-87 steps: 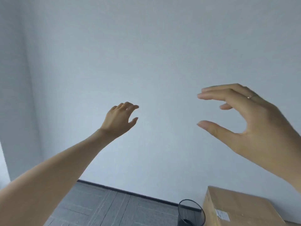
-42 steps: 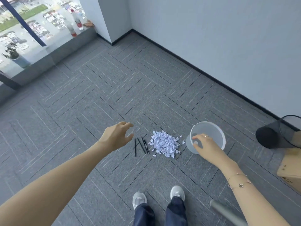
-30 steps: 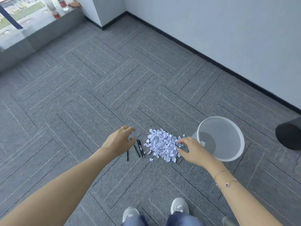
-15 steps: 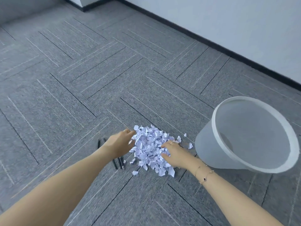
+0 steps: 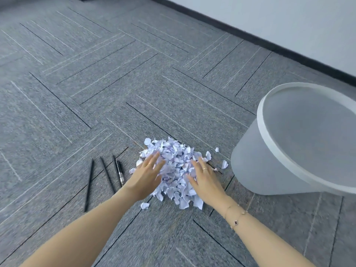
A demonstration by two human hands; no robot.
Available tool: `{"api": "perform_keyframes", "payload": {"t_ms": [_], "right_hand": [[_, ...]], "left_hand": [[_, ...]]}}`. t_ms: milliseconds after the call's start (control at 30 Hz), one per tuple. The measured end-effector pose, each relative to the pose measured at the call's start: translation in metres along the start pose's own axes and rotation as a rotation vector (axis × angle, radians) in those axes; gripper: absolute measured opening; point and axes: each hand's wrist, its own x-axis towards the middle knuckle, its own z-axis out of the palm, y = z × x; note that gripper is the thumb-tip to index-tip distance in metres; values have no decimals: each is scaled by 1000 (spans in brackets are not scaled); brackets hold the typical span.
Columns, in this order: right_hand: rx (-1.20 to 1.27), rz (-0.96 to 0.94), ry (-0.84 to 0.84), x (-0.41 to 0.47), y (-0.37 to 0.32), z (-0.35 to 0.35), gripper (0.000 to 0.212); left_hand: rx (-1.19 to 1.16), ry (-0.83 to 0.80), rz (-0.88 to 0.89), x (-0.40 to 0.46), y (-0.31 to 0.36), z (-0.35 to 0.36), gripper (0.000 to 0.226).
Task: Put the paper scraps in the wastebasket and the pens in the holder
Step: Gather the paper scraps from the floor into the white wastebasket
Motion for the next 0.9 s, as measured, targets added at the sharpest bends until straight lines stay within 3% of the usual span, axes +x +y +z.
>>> {"api": "perform_keyframes", "payload": {"t_ms": [367, 600, 800, 900], "right_hand": [[-108, -81, 101, 31, 3, 27, 62], [-180, -153, 280, 31, 5, 45, 41], [-200, -153, 315, 27, 6, 49, 27], [-237, -139, 286, 28, 3, 46, 26]], "left_hand": [[129, 62, 20, 46, 0, 23, 60], [25, 196, 28, 43, 6, 31, 44], [-10, 147, -4, 41, 7, 30, 60], [-81, 141, -56, 43, 1, 37, 36]]}}
